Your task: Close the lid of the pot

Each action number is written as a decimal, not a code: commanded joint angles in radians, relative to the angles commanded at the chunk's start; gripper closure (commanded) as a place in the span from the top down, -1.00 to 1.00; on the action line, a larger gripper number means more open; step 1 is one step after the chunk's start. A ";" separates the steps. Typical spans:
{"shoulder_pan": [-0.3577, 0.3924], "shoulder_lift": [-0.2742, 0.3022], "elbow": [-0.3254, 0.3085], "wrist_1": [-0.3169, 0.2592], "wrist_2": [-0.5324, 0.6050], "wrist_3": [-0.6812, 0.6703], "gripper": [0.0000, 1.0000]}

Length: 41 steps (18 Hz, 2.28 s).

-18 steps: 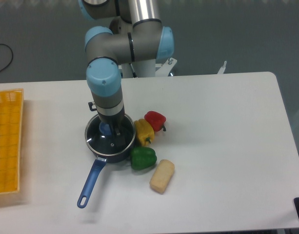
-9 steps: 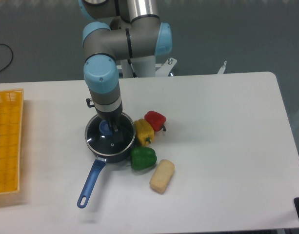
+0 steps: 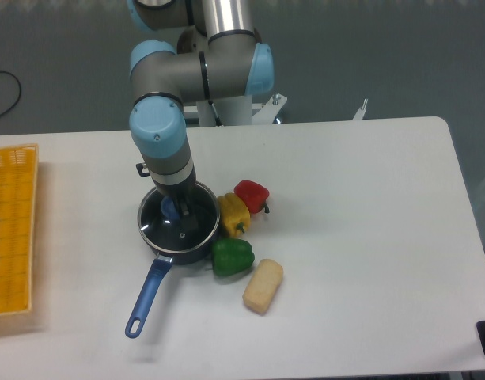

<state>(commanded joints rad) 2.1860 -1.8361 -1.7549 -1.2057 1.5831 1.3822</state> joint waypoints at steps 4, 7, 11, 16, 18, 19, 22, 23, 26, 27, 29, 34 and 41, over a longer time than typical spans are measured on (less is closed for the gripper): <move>-0.009 -0.018 0.008 0.005 0.000 -0.009 1.00; -0.014 -0.026 0.011 0.006 0.002 -0.017 1.00; -0.017 -0.035 0.011 0.006 0.003 -0.023 1.00; -0.023 -0.041 0.011 0.005 0.011 -0.025 0.88; -0.023 -0.041 0.011 0.003 0.011 -0.025 0.75; -0.023 -0.041 0.011 0.003 0.011 -0.028 0.54; -0.023 -0.040 0.011 0.005 0.011 -0.035 0.40; -0.023 -0.040 0.011 0.005 0.011 -0.034 0.40; -0.023 -0.040 0.011 0.005 0.011 -0.035 0.31; -0.023 -0.040 0.011 0.005 0.011 -0.035 0.28; -0.023 -0.040 0.011 0.005 0.011 -0.035 0.25; -0.023 -0.038 0.011 0.005 0.011 -0.035 0.19; -0.018 -0.029 0.020 0.002 0.009 -0.034 0.19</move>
<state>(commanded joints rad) 2.1675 -1.8653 -1.7350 -1.2042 1.5923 1.3484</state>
